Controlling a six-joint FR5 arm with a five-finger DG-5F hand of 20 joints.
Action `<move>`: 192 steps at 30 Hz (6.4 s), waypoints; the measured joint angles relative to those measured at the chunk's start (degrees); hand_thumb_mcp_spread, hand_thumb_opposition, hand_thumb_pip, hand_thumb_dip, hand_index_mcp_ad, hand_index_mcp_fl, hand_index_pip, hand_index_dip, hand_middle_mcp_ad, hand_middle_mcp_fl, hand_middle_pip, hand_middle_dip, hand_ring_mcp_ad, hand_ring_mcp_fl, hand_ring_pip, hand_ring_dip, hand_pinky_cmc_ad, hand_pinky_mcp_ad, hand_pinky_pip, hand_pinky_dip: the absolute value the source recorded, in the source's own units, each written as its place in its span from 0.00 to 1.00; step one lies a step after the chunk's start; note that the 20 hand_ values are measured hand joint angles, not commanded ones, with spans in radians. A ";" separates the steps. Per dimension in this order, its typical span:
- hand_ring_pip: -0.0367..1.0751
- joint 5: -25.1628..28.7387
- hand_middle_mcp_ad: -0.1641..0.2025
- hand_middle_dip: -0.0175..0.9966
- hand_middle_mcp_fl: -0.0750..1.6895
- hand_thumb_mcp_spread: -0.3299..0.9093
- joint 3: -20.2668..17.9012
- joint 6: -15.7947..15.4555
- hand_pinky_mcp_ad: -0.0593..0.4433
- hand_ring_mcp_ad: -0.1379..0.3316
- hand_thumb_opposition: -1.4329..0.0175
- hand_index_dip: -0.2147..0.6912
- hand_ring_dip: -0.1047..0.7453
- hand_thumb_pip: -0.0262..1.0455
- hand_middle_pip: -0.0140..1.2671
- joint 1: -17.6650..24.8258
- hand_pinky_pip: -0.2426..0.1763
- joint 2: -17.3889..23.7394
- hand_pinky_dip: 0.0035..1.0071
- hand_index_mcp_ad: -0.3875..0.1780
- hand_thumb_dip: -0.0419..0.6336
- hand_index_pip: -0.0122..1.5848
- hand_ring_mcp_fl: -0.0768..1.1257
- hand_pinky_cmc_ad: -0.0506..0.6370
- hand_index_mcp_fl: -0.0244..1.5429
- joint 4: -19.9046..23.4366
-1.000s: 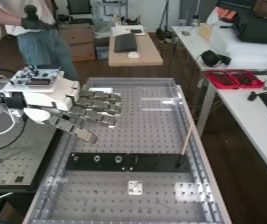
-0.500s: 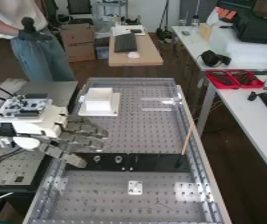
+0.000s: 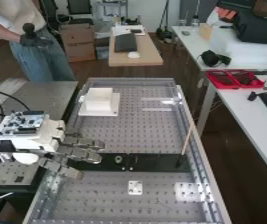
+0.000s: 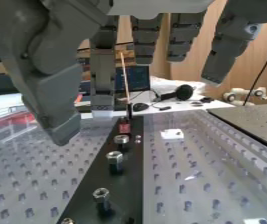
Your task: Grab the smaller nut and place it in the white container
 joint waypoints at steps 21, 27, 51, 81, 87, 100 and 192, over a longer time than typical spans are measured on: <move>0.10 -3.49 0.59 0.20 0.03 0.58 0.92 -4.94 0.70 0.51 0.41 0.12 0.21 0.70 0.11 -0.91 0.32 -4.43 0.46 0.28 0.32 0.98 0.07 0.62 0.06 2.30; 0.10 -4.46 0.59 0.20 0.03 0.58 1.13 -5.09 0.70 0.46 0.41 0.12 0.21 0.70 0.11 -0.94 0.32 -5.03 0.44 0.28 0.32 0.98 0.07 0.59 0.06 2.61; 0.09 -6.32 0.59 0.20 0.03 0.60 2.15 -7.68 0.67 0.46 0.41 0.14 0.22 0.70 0.11 -1.47 0.32 -7.51 0.40 0.28 0.32 0.99 0.07 0.56 0.15 2.66; 0.10 -9.34 0.58 0.22 0.03 0.60 4.02 -9.46 0.64 0.46 0.41 0.14 0.22 0.70 0.11 -2.40 0.32 -8.82 0.40 0.28 0.34 0.99 0.07 0.56 0.16 1.69; 0.10 -9.90 0.58 0.22 0.03 0.60 4.70 -10.22 0.64 0.46 0.41 0.14 0.22 0.70 0.11 -2.41 0.32 -9.28 0.40 0.28 0.34 0.99 0.07 0.56 0.16 1.18; 0.10 -11.02 0.58 0.22 0.03 0.60 5.55 -11.74 0.64 0.46 0.41 0.14 0.22 0.73 0.11 -2.80 0.33 -9.88 0.40 0.27 0.34 0.99 0.07 0.56 0.16 -0.23; 0.11 -16.91 0.59 0.23 0.07 0.60 1.14 -0.80 0.64 0.47 0.31 0.17 0.22 0.64 0.11 27.90 0.40 0.26 0.40 0.30 0.34 0.97 0.07 0.55 0.35 2.29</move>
